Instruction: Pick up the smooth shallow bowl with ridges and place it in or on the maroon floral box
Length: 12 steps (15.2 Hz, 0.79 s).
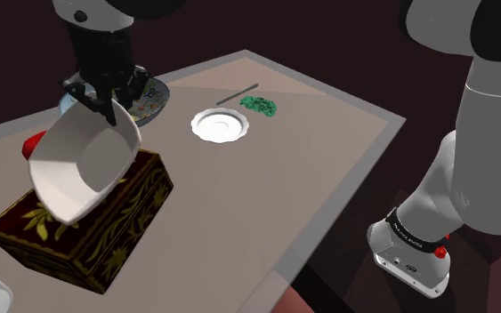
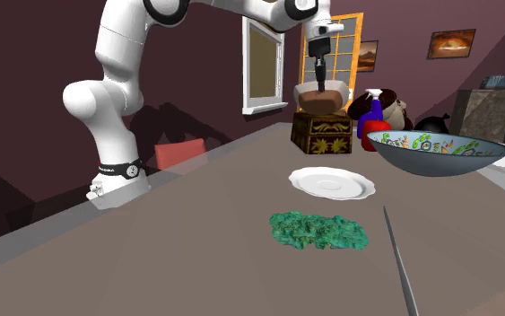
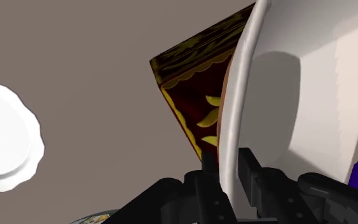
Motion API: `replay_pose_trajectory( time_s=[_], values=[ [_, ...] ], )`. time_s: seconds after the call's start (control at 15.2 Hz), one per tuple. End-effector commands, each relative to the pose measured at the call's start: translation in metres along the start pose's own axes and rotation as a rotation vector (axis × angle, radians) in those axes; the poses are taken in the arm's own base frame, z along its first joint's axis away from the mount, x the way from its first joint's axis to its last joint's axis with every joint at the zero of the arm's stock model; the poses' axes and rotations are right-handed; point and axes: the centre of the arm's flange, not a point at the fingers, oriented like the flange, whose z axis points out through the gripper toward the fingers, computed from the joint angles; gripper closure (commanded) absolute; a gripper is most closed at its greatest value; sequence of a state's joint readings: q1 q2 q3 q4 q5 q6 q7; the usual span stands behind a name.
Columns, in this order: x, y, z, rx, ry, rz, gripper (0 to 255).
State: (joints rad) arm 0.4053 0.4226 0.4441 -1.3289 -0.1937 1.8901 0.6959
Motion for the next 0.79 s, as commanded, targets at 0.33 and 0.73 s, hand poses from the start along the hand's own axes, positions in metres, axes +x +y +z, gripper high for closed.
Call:
replay_pose_trajectory(
  time_s=[0.33, 0.73],
  values=[
    [-0.010, -0.001, 0.045, -0.001, -0.016, -0.008, 255],
    [-0.010, -0.001, 0.045, -0.001, -0.016, -0.008, 255]
  ],
)
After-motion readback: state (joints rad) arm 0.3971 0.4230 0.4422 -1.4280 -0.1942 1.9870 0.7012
